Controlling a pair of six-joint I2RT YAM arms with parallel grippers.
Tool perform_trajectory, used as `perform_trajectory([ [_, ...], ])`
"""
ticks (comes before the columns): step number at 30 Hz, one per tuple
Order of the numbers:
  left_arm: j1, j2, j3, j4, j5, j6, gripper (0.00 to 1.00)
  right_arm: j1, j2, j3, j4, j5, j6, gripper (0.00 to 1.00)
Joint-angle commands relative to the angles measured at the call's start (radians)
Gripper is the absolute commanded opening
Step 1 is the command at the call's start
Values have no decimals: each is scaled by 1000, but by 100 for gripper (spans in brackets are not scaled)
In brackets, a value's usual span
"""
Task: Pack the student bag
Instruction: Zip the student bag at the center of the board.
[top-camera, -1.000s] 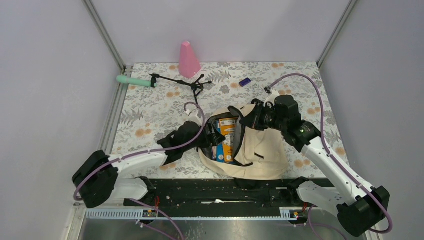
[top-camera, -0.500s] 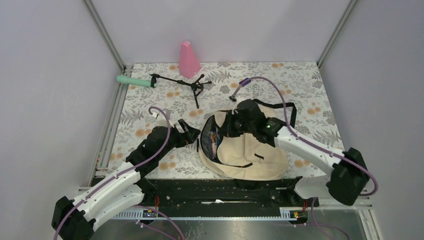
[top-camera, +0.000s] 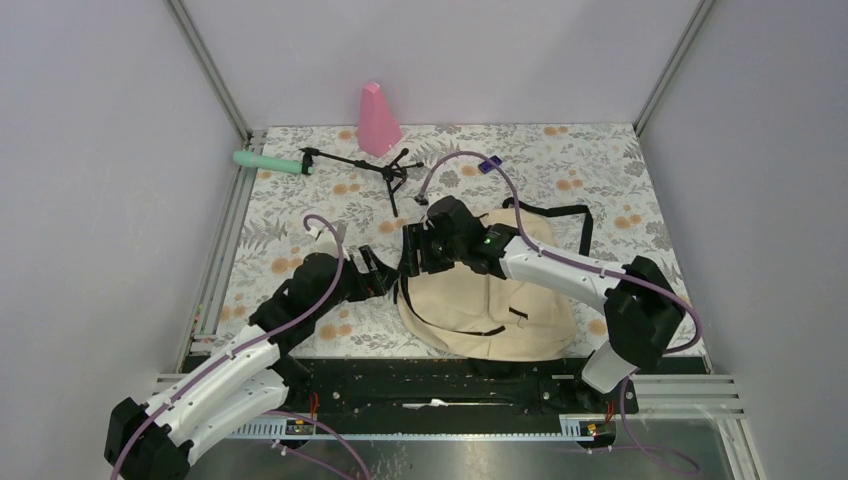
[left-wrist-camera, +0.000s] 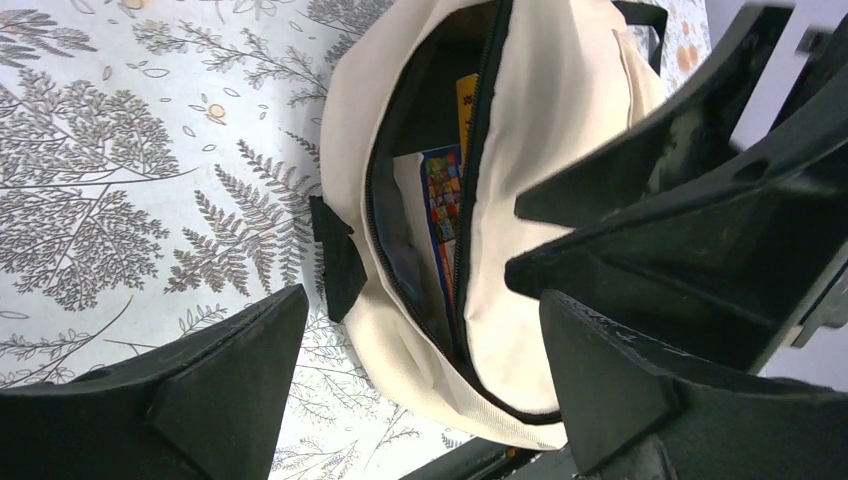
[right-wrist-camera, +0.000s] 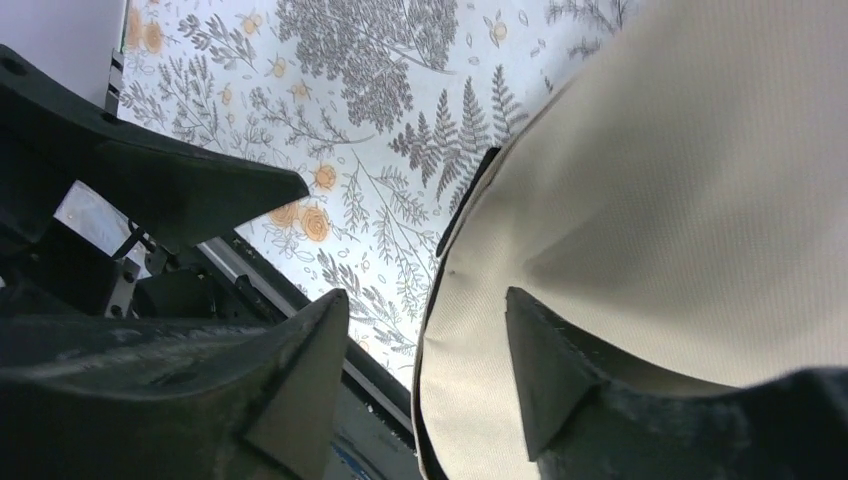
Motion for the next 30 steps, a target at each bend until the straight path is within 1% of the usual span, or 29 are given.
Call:
perform_trajectory([
  [1, 5, -11, 27, 68, 125, 114, 89, 8, -58, 84, -18, 47, -79, 71],
  [3, 1, -5, 46, 65, 175, 174, 89, 5, -103, 89, -53, 79, -105, 77],
  [6, -49, 19, 80, 61, 203, 259, 87, -20, -181, 73, -117, 114, -137, 81],
  [9, -177, 65, 126, 81, 181, 368, 87, -77, -273, 23, -165, 133, -148, 84],
  [11, -278, 120, 168, 102, 173, 417, 86, -147, -344, -29, -187, 120, -148, 85],
  [15, -450, 259, 242, 176, 116, 478, 85, -282, -491, -143, -224, 126, -154, 87],
  [16, -482, 295, 263, 195, 106, 490, 85, -311, -519, -166, -237, 132, -163, 87],
  [18, -526, 385, 323, 218, 118, 498, 85, -361, -560, -191, -279, 192, -173, 86],
  [20, -560, 514, 403, 199, 139, 499, 84, -411, -587, -204, -322, 234, -172, 85],
  [24, -661, 700, 552, 126, 103, 524, 81, -497, -628, -230, -372, 301, -143, 85],
  [26, -699, 769, 592, 119, 91, 530, 78, -536, -648, -248, -374, 297, -127, 85],
  [29, -724, 829, 621, 113, 75, 523, 63, -572, -669, -266, -373, 272, -116, 85],
  [30, -728, 838, 620, 113, 68, 519, 61, -578, -674, -268, -373, 268, -112, 85],
])
